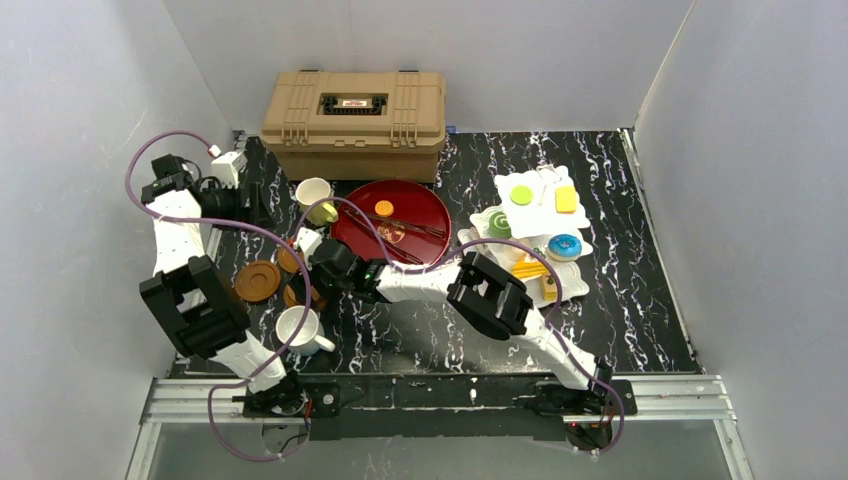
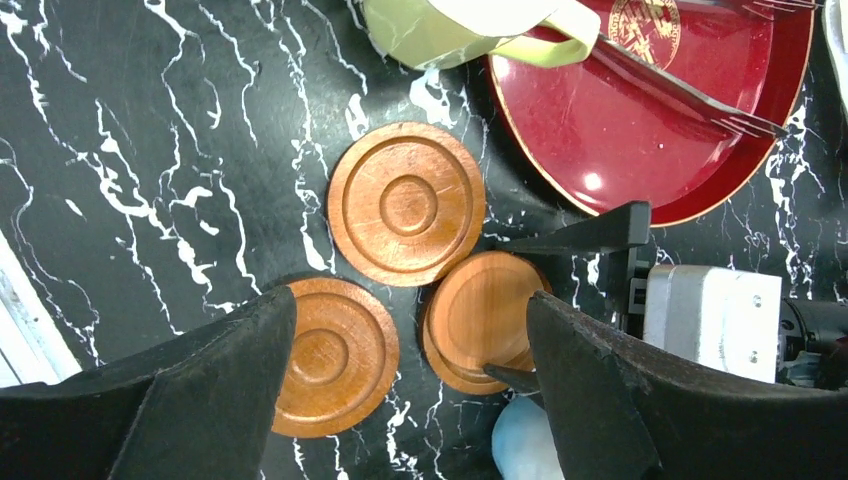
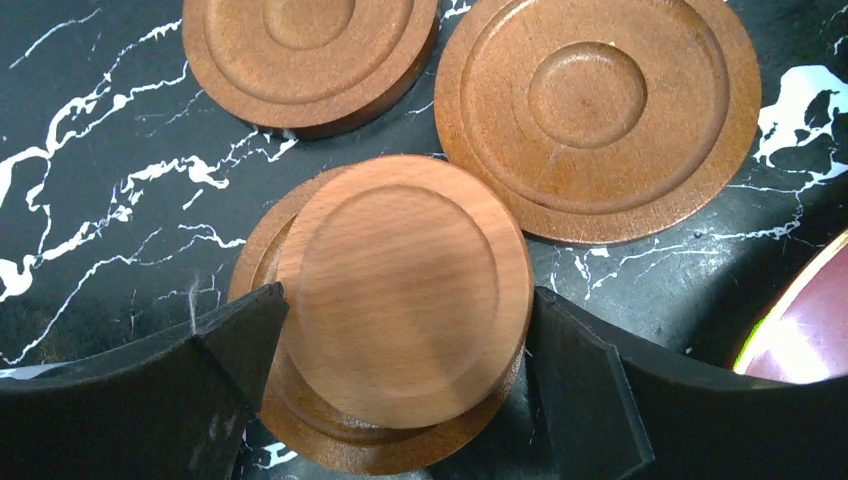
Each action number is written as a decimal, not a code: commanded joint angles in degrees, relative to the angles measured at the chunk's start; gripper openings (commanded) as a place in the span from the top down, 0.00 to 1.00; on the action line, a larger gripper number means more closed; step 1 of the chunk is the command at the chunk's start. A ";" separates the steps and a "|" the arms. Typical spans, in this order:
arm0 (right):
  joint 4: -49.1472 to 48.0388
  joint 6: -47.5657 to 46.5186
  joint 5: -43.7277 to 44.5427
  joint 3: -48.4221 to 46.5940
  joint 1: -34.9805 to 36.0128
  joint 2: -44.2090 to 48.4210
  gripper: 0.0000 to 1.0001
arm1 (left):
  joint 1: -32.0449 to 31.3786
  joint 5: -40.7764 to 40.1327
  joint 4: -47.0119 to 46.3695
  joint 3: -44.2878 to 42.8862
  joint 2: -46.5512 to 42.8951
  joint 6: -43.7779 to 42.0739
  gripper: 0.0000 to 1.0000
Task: Serve the afternoon tea
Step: Move the coaster to the center of the board, then pick up the cup at the center of the board, then place the cup on the coaster.
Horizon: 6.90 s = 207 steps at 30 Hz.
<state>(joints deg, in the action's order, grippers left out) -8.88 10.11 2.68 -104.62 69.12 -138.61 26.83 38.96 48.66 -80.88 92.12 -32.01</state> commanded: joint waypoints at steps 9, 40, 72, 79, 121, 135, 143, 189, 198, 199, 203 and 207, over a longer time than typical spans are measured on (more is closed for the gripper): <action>-0.79 -1.70 0.30 0.06 1.10 -0.16 0.13 | 1.70 4.66 5.51 -1.28 0.36 -4.31 0.18; -1.15 6.36 9.22 51.95 1.11 46.82 0.83 | 1.65 7.33 8.96 1.68 -1.18 -12.88 0.18; -7.63 -2.49 9.25 36.00 -0.82 22.75 0.66 | 1.53 9.74 9.64 1.07 -0.97 -11.95 0.19; -10.51 0.93 11.19 45.06 -0.83 28.85 0.68 | 1.58 10.71 9.66 1.08 -0.50 -11.71 0.20; -2.26 -7.47 -4.38 29.33 10.14 28.42 0.18 | 1.63 8.92 6.11 -0.10 -1.79 -4.24 0.18; -12.46 -8.09 2.33 34.00 11.11 25.07 0.36 | 3.54 9.11 6.78 -2.85 2.01 -1.52 0.12; -16.06 -8.33 2.07 34.46 11.30 25.11 0.57 | 4.61 8.81 6.73 -3.37 2.22 -1.56 0.12; -17.48 -2.29 22.63 72.70 10.15 68.69 0.99 | 2.87 7.67 7.96 -0.06 1.36 -8.43 0.17; -17.97 0.05 21.57 75.35 10.10 68.88 0.99 | 2.29 3.78 18.35 0.25 3.74 -30.35 0.14; -17.99 0.19 21.39 75.70 10.07 68.90 0.99 | 2.20 3.26 19.39 0.00 4.71 -31.91 0.14; -19.03 0.78 21.49 76.46 10.12 68.20 0.99 | 2.05 4.24 20.90 -0.01 5.31 -34.07 0.14; -21.19 0.42 22.55 76.71 10.07 67.00 0.99 | 1.19 2.59 23.02 3.96 2.45 -43.14 0.14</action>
<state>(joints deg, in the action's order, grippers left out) -20.49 10.22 23.03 -27.66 79.46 -72.14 28.86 42.41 66.13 -79.90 98.04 -64.23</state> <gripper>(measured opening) 0.251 0.860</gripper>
